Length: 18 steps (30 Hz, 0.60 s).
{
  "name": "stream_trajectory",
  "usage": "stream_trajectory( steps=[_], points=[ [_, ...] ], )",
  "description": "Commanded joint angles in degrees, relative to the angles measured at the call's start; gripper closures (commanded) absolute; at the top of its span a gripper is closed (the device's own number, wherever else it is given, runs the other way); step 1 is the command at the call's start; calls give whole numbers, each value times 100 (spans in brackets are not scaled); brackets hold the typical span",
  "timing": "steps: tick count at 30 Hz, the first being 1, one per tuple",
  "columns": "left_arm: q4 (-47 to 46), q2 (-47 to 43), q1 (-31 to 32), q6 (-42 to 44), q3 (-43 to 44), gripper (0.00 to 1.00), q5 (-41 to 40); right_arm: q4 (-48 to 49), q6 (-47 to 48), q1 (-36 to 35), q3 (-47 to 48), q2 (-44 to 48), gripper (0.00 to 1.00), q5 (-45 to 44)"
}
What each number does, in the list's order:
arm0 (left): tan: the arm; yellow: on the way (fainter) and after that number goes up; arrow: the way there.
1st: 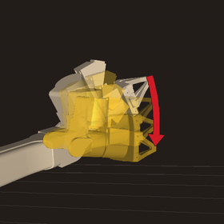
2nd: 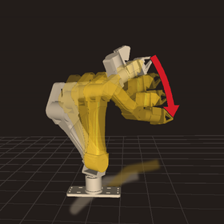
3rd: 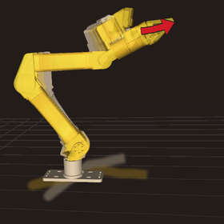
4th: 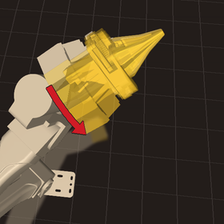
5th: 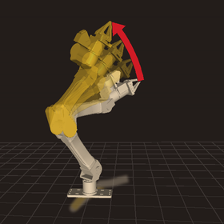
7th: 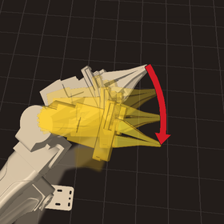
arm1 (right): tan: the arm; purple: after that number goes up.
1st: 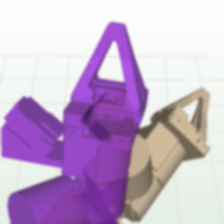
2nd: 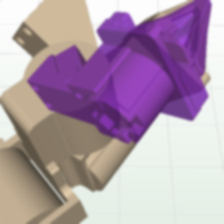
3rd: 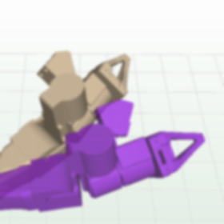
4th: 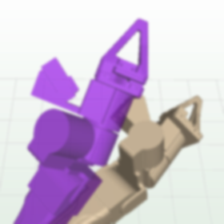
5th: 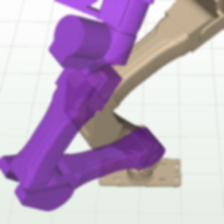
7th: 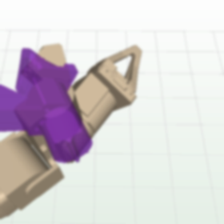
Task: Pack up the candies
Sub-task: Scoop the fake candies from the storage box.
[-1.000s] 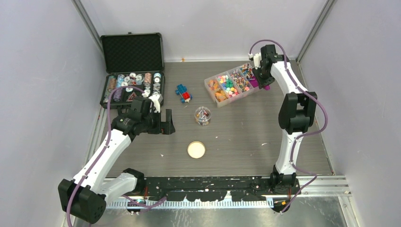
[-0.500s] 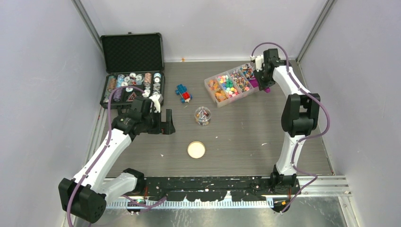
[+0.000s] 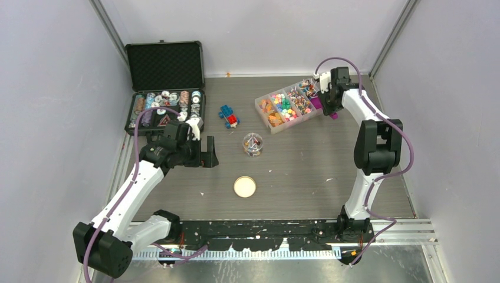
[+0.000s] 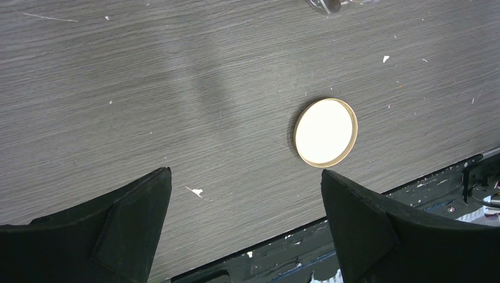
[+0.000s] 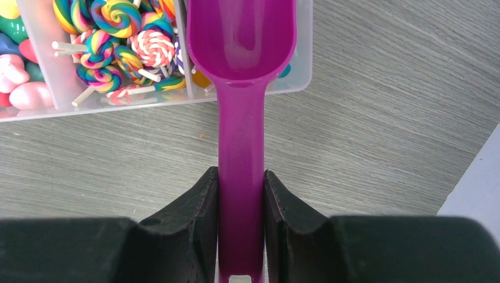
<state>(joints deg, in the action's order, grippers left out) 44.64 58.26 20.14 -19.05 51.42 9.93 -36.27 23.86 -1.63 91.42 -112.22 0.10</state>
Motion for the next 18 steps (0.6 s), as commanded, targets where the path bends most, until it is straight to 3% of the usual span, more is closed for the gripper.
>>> stream_trajectory(
  steps=[1, 18],
  points=[
    [-30, -106, 12, 0, 194, 0, -102, 357, -51, 70, -313, 303, 100, -323],
    [-81, -253, 16, -20, 149, 0, -79, 1063, -195, 335, -1065, 659, 100, 210]
  ],
)
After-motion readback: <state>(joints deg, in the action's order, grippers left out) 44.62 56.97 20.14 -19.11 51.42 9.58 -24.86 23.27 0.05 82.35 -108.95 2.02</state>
